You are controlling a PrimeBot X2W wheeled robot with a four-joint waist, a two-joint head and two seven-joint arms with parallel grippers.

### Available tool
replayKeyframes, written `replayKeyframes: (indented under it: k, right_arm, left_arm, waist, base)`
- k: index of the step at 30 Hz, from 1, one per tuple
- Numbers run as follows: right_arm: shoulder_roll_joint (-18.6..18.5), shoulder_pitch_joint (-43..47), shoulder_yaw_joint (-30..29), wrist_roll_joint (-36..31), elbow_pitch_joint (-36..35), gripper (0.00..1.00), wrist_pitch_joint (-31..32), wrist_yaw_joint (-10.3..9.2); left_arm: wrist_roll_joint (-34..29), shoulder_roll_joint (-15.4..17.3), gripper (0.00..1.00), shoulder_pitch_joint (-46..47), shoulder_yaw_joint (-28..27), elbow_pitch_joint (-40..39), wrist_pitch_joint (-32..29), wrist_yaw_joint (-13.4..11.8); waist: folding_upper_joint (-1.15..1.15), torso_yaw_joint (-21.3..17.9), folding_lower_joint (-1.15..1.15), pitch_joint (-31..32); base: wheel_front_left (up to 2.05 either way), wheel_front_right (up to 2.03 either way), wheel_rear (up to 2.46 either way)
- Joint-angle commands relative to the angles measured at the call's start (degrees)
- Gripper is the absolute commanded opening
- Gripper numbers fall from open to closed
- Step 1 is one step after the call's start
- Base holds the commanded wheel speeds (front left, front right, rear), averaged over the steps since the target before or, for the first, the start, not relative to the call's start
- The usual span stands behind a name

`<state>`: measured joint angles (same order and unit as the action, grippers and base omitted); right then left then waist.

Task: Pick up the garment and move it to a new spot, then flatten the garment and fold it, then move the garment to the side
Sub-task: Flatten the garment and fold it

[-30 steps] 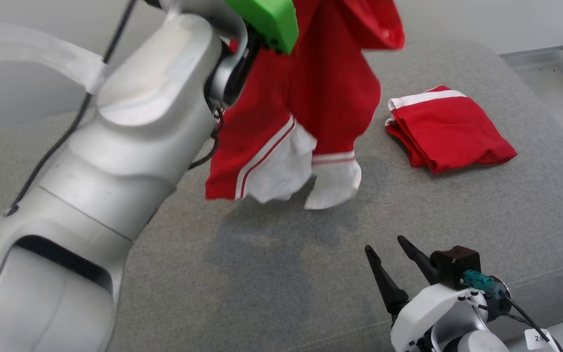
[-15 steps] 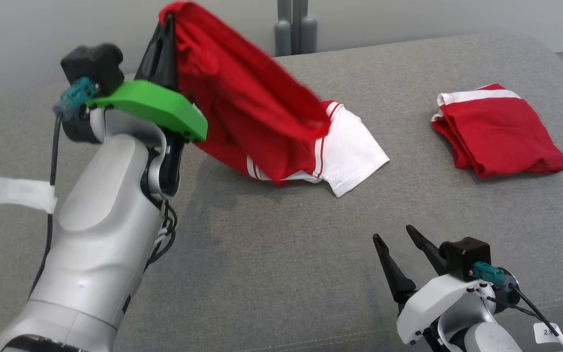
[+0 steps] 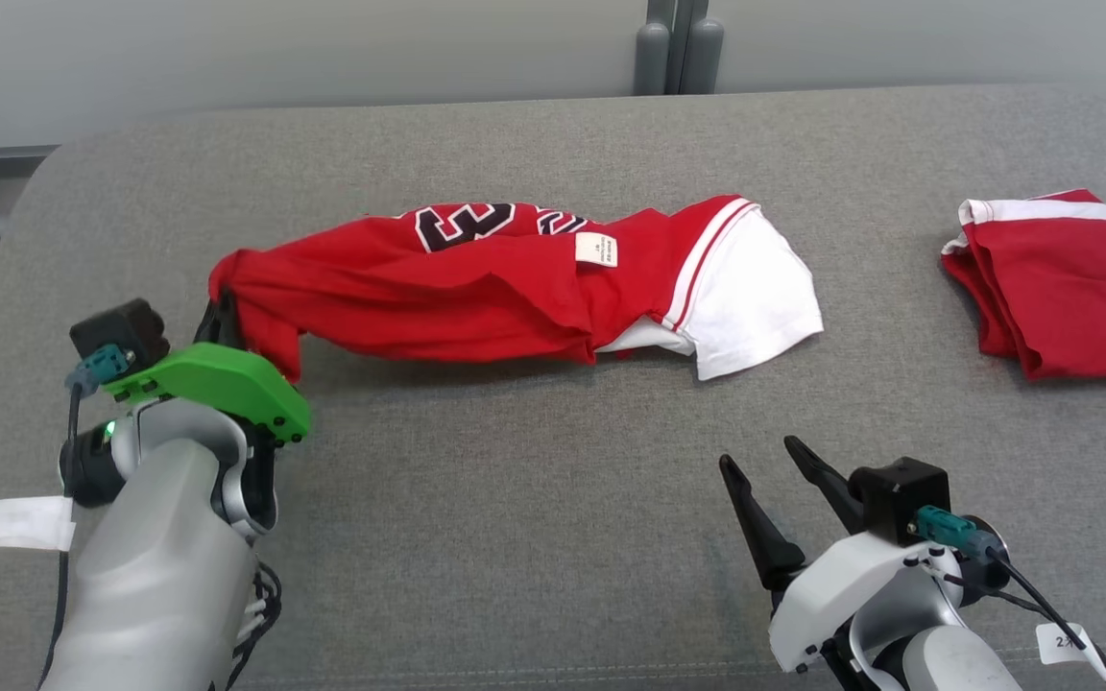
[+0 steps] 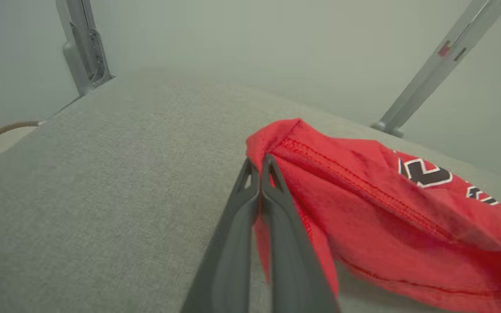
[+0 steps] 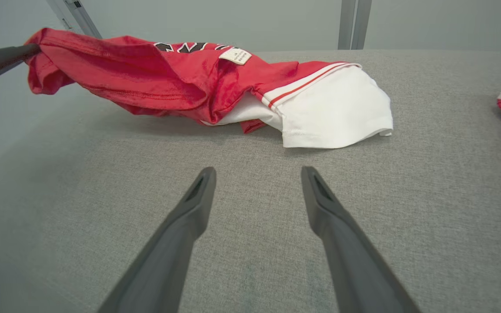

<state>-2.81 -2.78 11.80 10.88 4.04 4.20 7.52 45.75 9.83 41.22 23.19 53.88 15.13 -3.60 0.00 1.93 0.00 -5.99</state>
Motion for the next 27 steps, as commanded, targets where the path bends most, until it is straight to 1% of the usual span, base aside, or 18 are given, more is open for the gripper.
replayKeyframes:
  k: [1, 2, 7, 8, 10, 13, 14, 16, 18, 21, 22, 24, 27]
  right_arm:
    - [-0.2, -0.7, 0.1, -0.1, 0.0, 1.00, 0.2, -0.06]
    - [-0.2, -0.7, 0.1, -0.1, 0.0, 1.00, 0.2, -0.06]
    - [-0.2, -0.4, 0.1, -0.2, 0.0, 1.00, 0.4, -0.06]
    - [-0.2, -0.2, 0.1, -0.1, 0.0, 1.00, 0.4, -0.06]
    - [-0.2, 0.0, 0.0, 0.0, 0.0, 1.00, 0.4, -0.06]
    - [-0.2, 0.4, -0.2, 0.0, -0.1, 1.00, 0.3, -0.06]
    - [-0.2, 0.4, -0.2, 0.0, -0.1, 1.00, 0.3, -0.06]
    - [-0.2, 0.4, -0.1, 0.1, -0.2, 1.00, 0.4, -0.06]
    - [-0.2, 0.4, 0.1, 0.2, -0.2, 1.00, 0.4, -0.06]
    - [-0.2, 0.2, 0.4, 0.4, -0.3, 1.00, 0.4, -0.06]
    - [-0.2, 0.1, 0.5, 0.4, -0.2, 1.00, 0.4, -0.06]
    - [-0.2, 0.0, 0.5, 0.3, -0.1, 1.00, 0.4, -0.06]
    - [-0.2, 0.0, 0.8, 0.0, 0.1, 1.00, 0.5, -0.06]
  left_arm:
    - [0.0, 0.0, 0.53, -1.1, -0.2, 2.2, -0.3, -1.1]
    - [-0.1, 0.1, 1.00, -0.9, -0.3, 3.6, -0.4, -2.0]
    - [-1.6, -0.2, 1.00, 1.1, 0.5, 7.5, -0.3, -4.3]
    - [-2.2, -0.8, 1.00, 1.6, 1.1, 8.1, -0.1, -4.4]
    - [-2.7, -2.2, 1.00, 2.0, 2.3, 8.4, -0.6, -3.2]
    - [-2.2, -4.7, 1.00, 2.4, 4.5, 8.5, -4.8, 1.0]
    - [-2.2, -4.7, 1.00, 2.4, 4.5, 8.5, -4.8, 1.0]
    - [-3.3, -5.5, 1.00, 2.9, 7.1, 8.1, -7.2, 3.2]
    - [-4.1, -6.3, 1.00, 2.9, 9.5, 7.2, -8.5, 4.6]
    - [-4.4, -6.8, 1.00, 2.4, 12.9, 5.2, -9.8, 5.5]
    - [-3.9, -6.8, 1.00, 1.9, 14.3, 3.7, -10.3, 5.5]
    - [-2.9, -6.9, 1.00, 0.9, 17.1, 1.1, -11.7, 4.6]
    - [-1.1, -6.8, 1.00, 0.4, 20.9, -2.6, -13.2, 2.8]
  waist:
    - [0.00, 0.0, 0.00, 0.2]
    - [0.00, 0.0, 0.00, 0.3]
    - [0.00, -0.3, 0.00, 0.7]
    - [0.00, -0.4, 0.00, 1.0]
    - [0.00, -0.5, 0.00, 1.3]
    - [0.00, -0.3, 0.00, 1.6]
    - [0.00, -0.3, 0.00, 1.6]
    - [0.00, -0.3, 0.00, 1.8]
    - [0.00, -0.4, 0.00, 1.8]
    - [0.00, -0.6, 0.00, 1.7]
    - [0.00, -0.8, 0.00, 1.7]
    - [0.00, -1.1, 0.00, 1.5]
    - [0.00, -1.6, 0.00, 1.4]
  base:
    - [0.00, 0.00, 0.00]
    - [0.00, 0.00, 0.00]
    - [0.00, 0.00, 0.00]
    - [0.00, 0.00, 0.00]
    - [0.00, 0.00, 0.00]
    - [0.00, 0.00, 0.00]
    - [0.00, 0.00, 0.00]
    - [0.00, 0.00, 0.00]
    - [0.00, 0.00, 0.00]
    - [0.00, 0.00, 0.00]
    - [0.00, 0.00, 0.00]
    - [0.00, 0.00, 0.00]
    - [0.00, 0.00, 0.00]
